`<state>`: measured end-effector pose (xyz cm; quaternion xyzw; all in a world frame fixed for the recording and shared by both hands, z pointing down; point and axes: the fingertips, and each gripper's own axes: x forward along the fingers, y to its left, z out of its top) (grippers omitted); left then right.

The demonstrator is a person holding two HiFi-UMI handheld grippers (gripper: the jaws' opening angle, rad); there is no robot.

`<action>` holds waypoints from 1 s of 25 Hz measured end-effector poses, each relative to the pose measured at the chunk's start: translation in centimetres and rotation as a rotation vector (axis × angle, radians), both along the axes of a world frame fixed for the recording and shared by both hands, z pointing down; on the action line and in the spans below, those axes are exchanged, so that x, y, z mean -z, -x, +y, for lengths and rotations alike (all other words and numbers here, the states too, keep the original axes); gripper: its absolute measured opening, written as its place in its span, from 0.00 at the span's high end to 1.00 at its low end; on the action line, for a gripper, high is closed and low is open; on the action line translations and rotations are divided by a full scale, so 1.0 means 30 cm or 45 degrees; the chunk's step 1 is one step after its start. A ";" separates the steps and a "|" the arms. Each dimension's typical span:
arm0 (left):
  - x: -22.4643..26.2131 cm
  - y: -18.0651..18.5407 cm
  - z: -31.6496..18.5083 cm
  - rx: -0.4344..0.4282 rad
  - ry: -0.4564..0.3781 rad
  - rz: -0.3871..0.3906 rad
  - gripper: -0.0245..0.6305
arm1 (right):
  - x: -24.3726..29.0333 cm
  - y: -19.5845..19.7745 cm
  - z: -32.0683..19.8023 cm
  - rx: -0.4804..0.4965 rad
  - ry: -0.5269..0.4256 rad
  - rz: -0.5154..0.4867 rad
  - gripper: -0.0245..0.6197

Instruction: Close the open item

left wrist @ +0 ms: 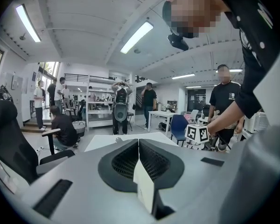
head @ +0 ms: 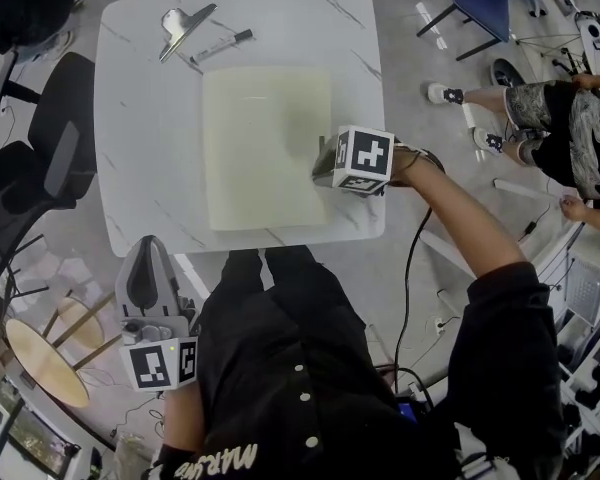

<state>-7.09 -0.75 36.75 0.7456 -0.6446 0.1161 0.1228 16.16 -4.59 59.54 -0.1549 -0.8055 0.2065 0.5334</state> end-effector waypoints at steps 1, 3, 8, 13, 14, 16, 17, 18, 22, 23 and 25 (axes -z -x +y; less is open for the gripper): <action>-0.002 0.002 -0.005 -0.004 0.002 -0.001 0.93 | -0.002 0.004 -0.004 -0.031 0.020 0.009 0.87; -0.002 0.001 -0.012 -0.012 0.000 -0.004 0.93 | -0.004 0.007 -0.011 -0.080 0.043 0.018 0.88; 0.003 -0.013 -0.011 -0.029 -0.007 -0.009 0.93 | -0.013 -0.001 -0.009 -0.153 0.018 0.035 0.89; 0.025 -0.008 -0.025 -0.038 -0.038 -0.011 0.93 | -0.012 0.000 -0.020 -0.213 -0.034 0.036 0.90; 0.033 -0.007 -0.026 -0.041 -0.044 -0.011 0.93 | -0.007 -0.005 -0.016 -0.227 -0.047 0.034 0.90; 0.053 -0.004 -0.030 -0.049 -0.059 -0.011 0.93 | 0.004 -0.019 -0.008 -0.254 -0.087 0.028 0.90; 0.062 0.001 -0.034 -0.051 -0.066 -0.011 0.93 | 0.012 -0.021 -0.008 -0.278 -0.107 0.016 0.90; 0.070 0.007 -0.037 -0.053 -0.074 -0.011 0.93 | 0.024 -0.019 -0.013 -0.314 -0.122 -0.003 0.90; 0.081 0.026 -0.047 -0.064 -0.091 -0.008 0.93 | 0.084 0.020 -0.079 -0.495 -0.218 -0.100 0.90; 0.081 0.027 -0.047 -0.068 -0.091 -0.007 0.93 | 0.099 0.034 -0.103 -0.538 -0.253 -0.117 0.90; 0.083 0.027 -0.048 -0.076 -0.091 -0.005 0.93 | 0.117 0.058 -0.153 -0.616 -0.338 -0.139 0.90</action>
